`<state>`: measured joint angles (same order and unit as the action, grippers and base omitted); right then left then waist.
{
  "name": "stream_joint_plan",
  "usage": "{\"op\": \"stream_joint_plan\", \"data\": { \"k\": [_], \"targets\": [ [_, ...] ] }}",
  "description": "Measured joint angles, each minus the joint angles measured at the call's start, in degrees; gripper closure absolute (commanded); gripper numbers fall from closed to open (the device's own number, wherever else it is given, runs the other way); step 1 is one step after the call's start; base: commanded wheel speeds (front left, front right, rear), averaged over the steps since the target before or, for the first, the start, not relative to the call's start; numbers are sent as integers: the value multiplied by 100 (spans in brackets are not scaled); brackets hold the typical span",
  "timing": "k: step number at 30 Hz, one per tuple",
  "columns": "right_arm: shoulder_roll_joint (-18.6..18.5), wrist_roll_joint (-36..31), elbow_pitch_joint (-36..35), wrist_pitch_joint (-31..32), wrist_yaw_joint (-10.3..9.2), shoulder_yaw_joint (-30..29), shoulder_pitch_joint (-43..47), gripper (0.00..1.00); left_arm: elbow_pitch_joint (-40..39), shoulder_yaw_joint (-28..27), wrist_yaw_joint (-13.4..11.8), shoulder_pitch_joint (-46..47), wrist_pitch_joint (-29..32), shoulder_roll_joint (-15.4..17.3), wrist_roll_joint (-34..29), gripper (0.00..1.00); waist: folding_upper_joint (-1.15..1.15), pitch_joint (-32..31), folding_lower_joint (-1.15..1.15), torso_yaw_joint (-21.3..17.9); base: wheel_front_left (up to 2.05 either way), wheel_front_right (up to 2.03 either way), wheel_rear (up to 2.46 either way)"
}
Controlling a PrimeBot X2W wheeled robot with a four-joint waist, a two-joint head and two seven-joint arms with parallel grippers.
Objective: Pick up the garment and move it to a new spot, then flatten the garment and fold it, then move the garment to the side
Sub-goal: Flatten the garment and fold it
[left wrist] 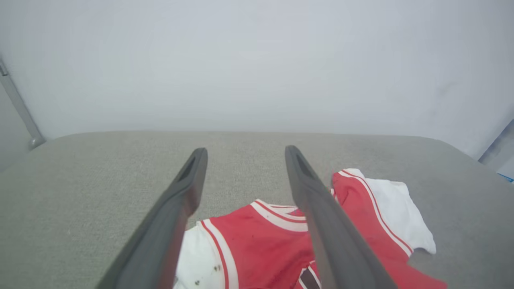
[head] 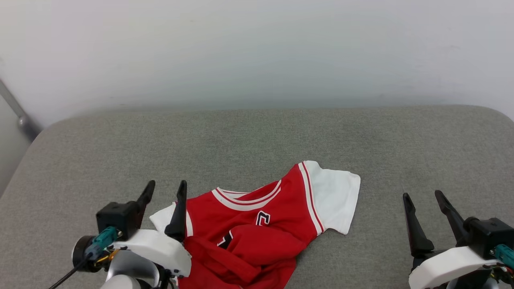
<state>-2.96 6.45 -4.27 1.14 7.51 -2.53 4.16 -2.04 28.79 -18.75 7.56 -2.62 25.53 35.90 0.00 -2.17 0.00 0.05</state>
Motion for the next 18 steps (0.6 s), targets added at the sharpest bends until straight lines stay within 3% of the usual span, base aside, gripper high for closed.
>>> {"op": "stream_joint_plan", "data": {
  "k": [8, 16, 18],
  "targets": [
    [0, -58, -71, 43, 0, -42, 62, 0, 12, -470, -111, -402, -977, 2, -36, 0, 0, -53, 0, 11, 0, 0, 0],
    [1, -67, -141, 90, 0, -67, 69, 0, 63, -668, -238, -727, -1039, 77, 18, 0, 0, -60, 0, 88, 0, 0, 0],
    [1, -67, -169, 92, 0, -69, 69, 0, 154, -668, -135, -717, -823, 168, 131, 0, 0, -30, 0, 109, 0, 0, 0]
  ]
}}
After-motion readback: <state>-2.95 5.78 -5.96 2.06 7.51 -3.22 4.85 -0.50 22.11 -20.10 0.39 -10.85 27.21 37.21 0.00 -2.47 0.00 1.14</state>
